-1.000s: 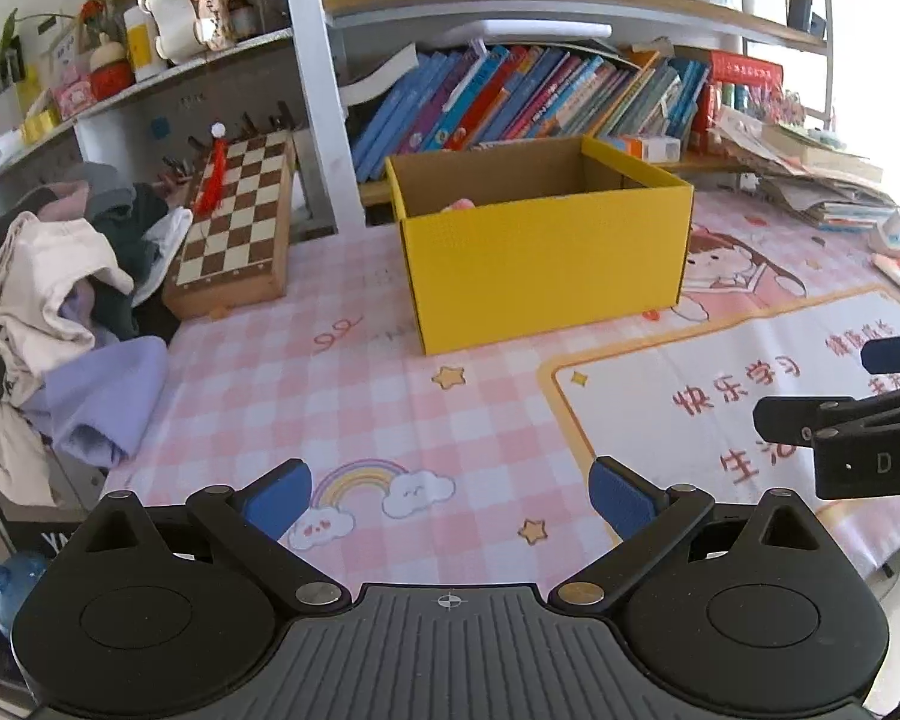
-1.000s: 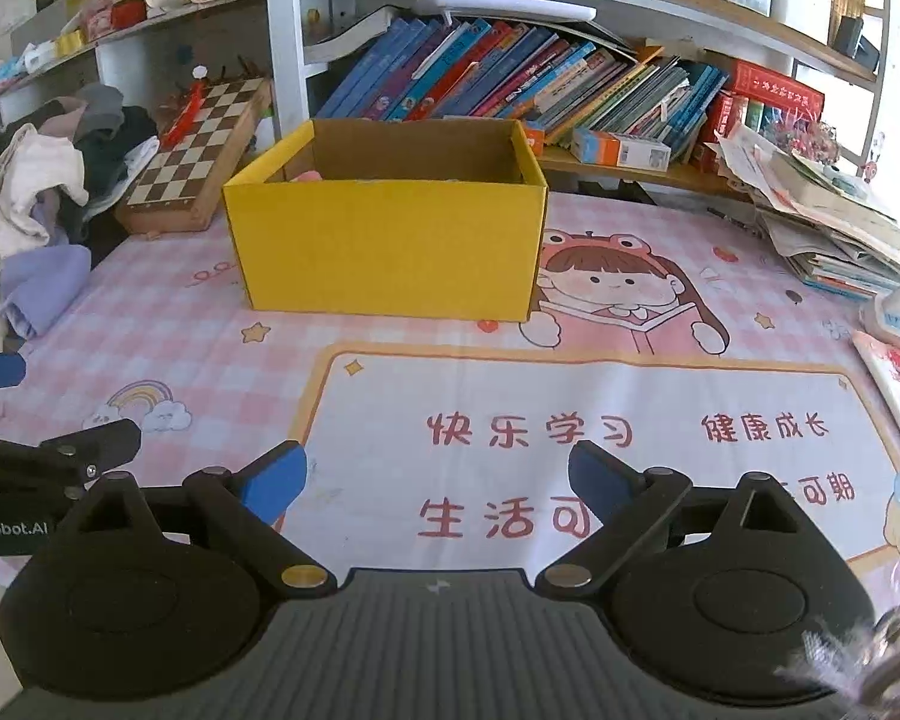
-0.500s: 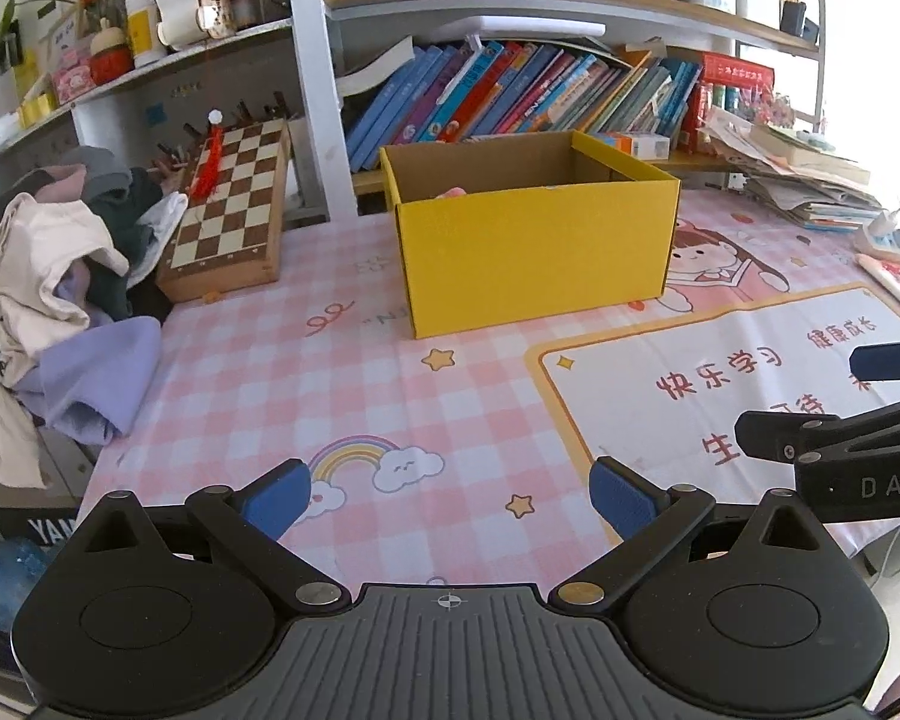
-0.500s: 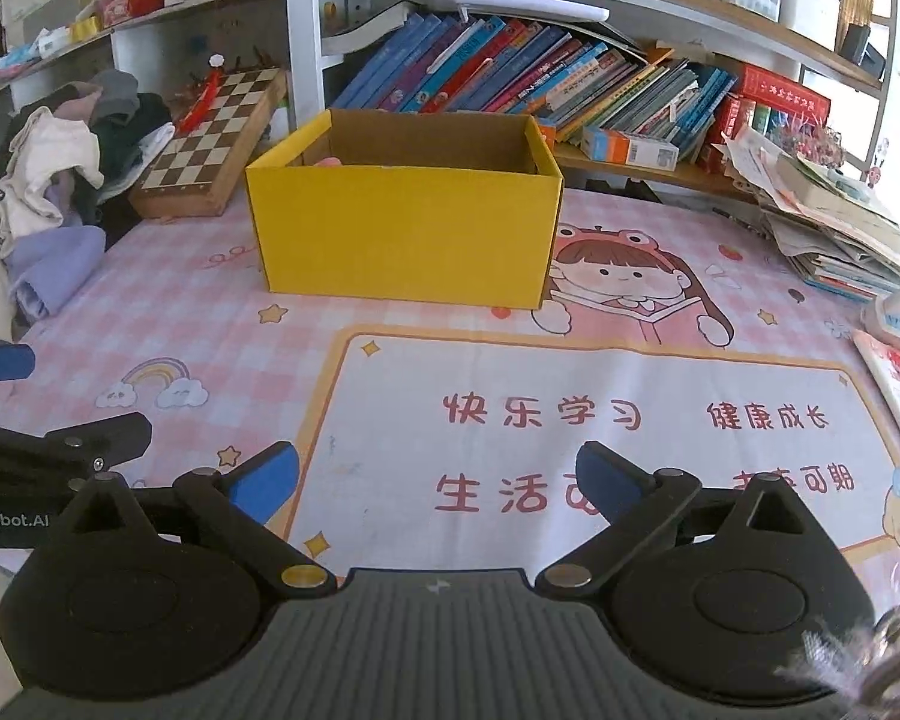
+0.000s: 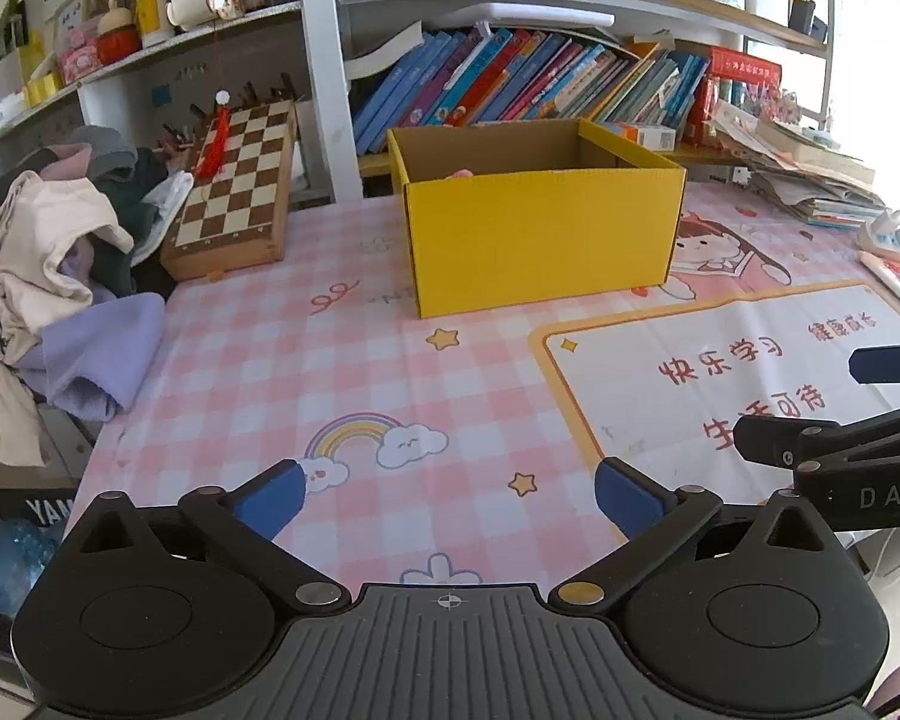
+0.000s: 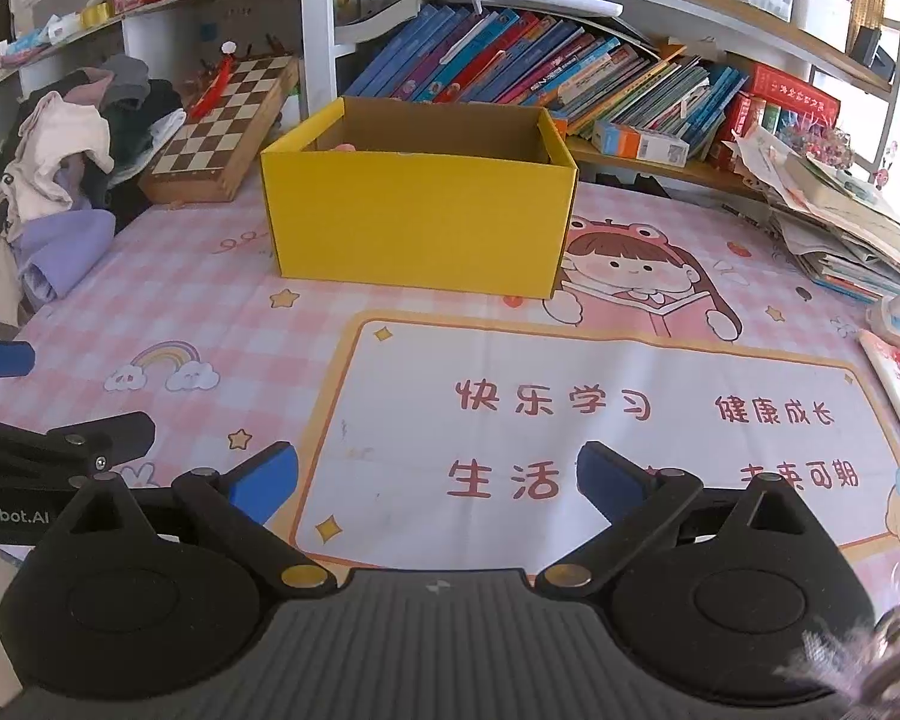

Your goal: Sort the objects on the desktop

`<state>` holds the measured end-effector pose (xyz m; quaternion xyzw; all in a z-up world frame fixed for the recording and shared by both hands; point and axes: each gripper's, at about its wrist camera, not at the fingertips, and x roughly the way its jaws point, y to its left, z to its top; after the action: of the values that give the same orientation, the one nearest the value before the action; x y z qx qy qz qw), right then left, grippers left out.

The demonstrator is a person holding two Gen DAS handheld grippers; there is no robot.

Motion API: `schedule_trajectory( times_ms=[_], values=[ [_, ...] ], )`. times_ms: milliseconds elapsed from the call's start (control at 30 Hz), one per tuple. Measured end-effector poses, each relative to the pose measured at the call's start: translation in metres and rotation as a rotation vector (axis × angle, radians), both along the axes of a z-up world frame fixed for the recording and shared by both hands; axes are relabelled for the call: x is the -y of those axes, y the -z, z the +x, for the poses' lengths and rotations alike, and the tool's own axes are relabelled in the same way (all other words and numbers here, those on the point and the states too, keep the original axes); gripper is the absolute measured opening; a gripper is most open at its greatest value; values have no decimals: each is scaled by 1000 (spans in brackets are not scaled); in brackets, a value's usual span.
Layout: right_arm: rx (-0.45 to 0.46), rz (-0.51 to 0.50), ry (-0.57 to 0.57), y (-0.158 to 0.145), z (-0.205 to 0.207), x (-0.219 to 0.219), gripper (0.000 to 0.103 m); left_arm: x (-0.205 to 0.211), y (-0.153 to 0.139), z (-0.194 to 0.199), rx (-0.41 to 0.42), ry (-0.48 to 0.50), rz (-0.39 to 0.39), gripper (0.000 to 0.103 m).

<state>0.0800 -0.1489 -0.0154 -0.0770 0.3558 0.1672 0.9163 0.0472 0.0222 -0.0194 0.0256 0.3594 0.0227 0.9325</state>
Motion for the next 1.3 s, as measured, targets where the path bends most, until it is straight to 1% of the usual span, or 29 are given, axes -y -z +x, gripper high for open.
schedule_trajectory(
  times_ms=[933,1100,1300],
  values=[
    [-9,-7,-12,3,-1,1,101,-1,1,-4,-6,-4,-24,103],
    [-8,-9,-16,3,-1,1,101,-4,1,-5,-5,-7,-51,103],
    [-11,-16,-18,4,-1,0,101,-6,1,-7,8,-23,-62,103]
  ],
)
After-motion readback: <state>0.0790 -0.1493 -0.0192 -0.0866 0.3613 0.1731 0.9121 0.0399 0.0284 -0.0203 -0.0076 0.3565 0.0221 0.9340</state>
